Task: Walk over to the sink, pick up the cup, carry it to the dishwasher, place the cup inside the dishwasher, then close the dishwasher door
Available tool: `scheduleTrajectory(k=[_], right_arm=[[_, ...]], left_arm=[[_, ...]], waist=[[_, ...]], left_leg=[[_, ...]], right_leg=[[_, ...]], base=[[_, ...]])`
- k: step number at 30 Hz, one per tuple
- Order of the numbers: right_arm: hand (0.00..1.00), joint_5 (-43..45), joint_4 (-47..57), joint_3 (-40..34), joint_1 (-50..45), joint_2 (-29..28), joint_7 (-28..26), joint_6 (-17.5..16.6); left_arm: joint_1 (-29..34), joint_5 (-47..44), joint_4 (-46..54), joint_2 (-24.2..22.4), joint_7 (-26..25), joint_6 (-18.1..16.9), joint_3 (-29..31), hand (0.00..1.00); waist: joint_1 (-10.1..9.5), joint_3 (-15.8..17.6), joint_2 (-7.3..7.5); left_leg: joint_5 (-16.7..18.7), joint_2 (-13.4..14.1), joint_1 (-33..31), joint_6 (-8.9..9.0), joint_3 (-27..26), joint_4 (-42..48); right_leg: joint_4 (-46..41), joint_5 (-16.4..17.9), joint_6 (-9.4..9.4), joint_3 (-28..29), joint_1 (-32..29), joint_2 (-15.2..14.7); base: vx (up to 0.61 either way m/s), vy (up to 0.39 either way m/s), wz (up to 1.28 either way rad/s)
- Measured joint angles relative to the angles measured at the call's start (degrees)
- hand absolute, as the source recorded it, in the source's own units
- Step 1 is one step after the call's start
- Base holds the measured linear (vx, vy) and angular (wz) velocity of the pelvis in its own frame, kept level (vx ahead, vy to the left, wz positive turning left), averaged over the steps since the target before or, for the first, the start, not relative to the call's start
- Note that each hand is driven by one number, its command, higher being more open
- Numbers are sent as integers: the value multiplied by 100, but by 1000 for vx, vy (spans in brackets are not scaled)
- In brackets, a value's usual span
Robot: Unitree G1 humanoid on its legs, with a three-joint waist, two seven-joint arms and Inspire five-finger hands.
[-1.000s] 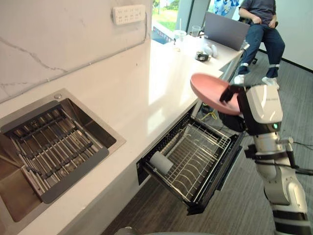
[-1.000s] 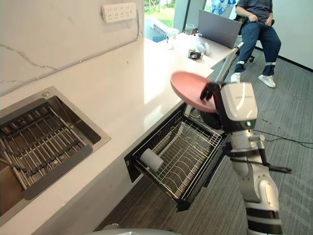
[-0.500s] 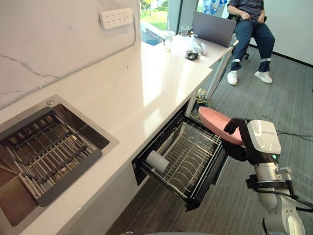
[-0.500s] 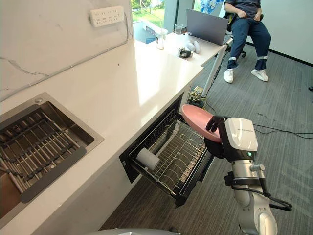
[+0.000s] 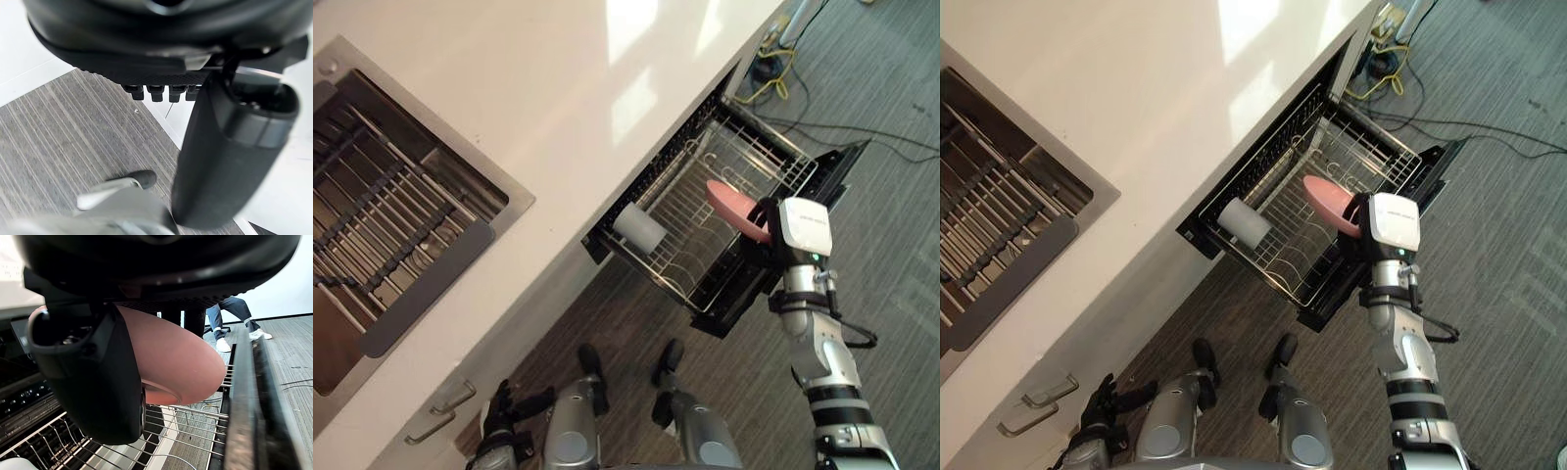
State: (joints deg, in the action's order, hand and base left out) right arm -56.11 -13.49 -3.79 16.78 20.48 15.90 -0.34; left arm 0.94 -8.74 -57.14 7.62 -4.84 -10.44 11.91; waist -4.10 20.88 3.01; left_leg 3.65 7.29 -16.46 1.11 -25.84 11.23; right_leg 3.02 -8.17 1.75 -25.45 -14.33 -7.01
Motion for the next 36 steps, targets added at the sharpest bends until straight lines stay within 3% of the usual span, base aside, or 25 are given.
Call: scheduleTrajectory(k=[6,7,19,25,30,36], right_arm=[[0,239,-724,480,771,193,-81,287],[100,324,-936,560,891,194,-92,392],[100,1570,-1279,607,1184,293,138,873],[100,2702,149,19,270,-245,309,1030],[100,3631,704,-496,-631,-771,192,1009],[100,3948,1132,-1389,-1390,-1134,281,998]], left_arm=[[-448,-148,196,-58,-3,5,-258,100],[-514,-208,225,-109,-3,13,-341,100],[-549,-360,309,-191,162,171,-455,100],[-386,-278,329,-310,235,288,-449,100],[-18,150,316,-374,109,308,-438,100],[221,601,244,-480,-110,316,-319,100]], waist=[[-85,226,-35],[-110,253,-73],[-125,313,-189],[-111,250,-254],[67,-245,-302],[255,-679,-293]], left_leg=[[-11,-121,-224,-100,13,9],[-9,-146,-239,-110,38,8],[-19,-220,-199,-162,161,5],[-18,-251,341,-161,80,-183],[-7,-253,760,-125,-11,-415],[4,-254,1263,-57,-89,-662]], right_leg=[[127,-143,43,-20,-162,-94],[128,-155,58,-36,-165,-116],[175,-183,58,-140,-50,-174],[183,-120,103,-101,370,-179],[181,15,128,-42,643,-130],[181,103,176,17,1007,-77]], base=[[5,86,4],[18,81,7],[6,59,5],[22,69,-7],[51,38,-10],[53,41,-8]])
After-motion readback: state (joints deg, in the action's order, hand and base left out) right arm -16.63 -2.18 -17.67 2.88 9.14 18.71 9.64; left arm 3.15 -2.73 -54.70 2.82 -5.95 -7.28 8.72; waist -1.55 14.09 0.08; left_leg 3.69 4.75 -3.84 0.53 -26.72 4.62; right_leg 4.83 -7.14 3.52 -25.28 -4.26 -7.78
